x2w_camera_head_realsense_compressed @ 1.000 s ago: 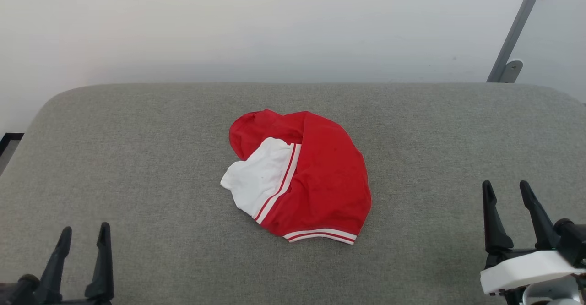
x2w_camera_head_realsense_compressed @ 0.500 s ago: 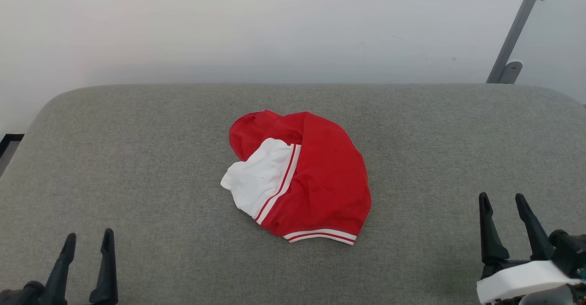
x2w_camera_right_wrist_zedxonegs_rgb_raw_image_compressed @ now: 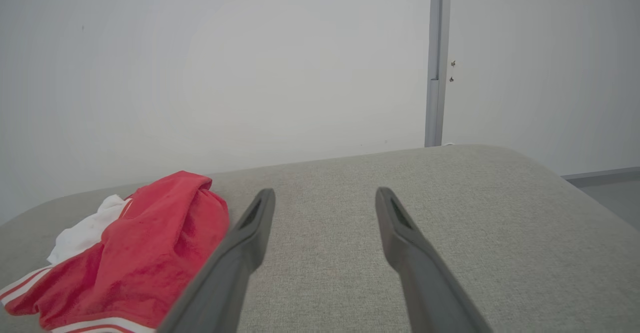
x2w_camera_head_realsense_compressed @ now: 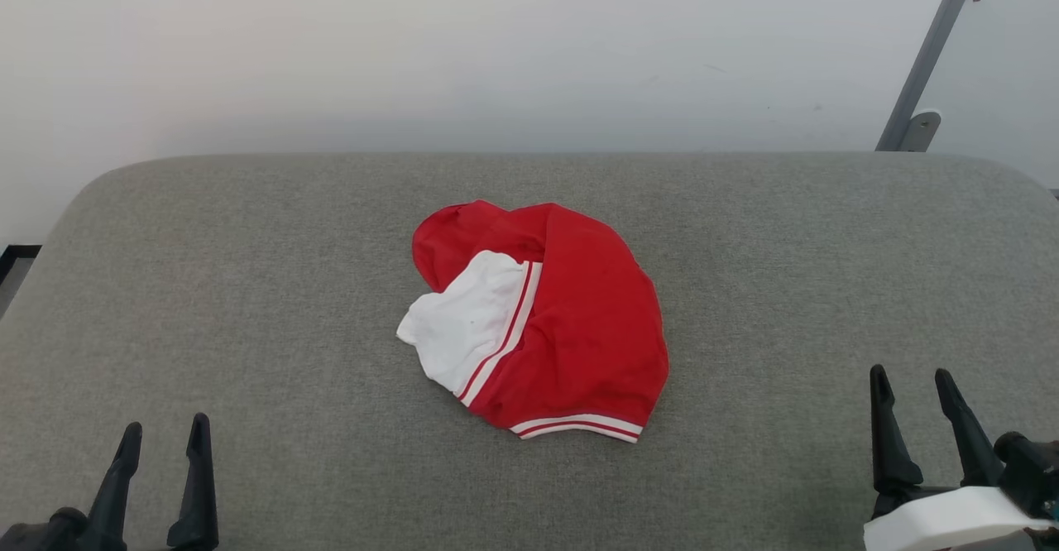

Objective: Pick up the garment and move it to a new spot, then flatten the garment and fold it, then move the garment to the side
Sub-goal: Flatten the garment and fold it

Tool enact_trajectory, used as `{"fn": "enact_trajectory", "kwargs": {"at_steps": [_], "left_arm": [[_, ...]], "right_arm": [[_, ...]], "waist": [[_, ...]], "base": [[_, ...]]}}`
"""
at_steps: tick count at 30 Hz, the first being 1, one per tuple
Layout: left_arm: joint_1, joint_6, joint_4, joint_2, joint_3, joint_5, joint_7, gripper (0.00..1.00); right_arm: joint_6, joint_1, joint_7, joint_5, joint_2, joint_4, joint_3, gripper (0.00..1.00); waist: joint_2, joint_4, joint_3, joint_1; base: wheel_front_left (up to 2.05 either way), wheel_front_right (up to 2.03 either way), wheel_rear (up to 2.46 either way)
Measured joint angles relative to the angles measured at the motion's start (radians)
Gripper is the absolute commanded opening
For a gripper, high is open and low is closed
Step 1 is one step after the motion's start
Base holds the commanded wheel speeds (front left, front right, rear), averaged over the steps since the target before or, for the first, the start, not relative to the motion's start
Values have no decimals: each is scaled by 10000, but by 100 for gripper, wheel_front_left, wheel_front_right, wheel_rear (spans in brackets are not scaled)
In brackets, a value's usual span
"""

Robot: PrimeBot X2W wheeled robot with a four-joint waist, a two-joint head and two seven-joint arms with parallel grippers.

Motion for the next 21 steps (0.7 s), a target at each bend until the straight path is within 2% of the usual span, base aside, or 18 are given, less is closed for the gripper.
{"fn": "enact_trajectory", "kwargs": {"at_steps": [8, 13, 21], "left_arm": [[-117, -29, 102, 29, -188, -2, 0, 100], [-823, -29, 468, 658, -924, -535, 345, 100], [-2780, -29, 685, 2130, -2332, -1764, 2587, 100]], "right_arm": [[0, 73, -46, -10, 84, 96, 65, 100], [0, -15, 15, -25, 44, 119, 173, 100], [0, -428, 75, -23, -128, 35, 550, 100]], "waist": [[0, -89, -28, 0], [0, -177, 22, 0], [0, -491, 398, 0]], "base": [[0, 0, 0], [0, 0, 0], [0, 0, 0]]}}
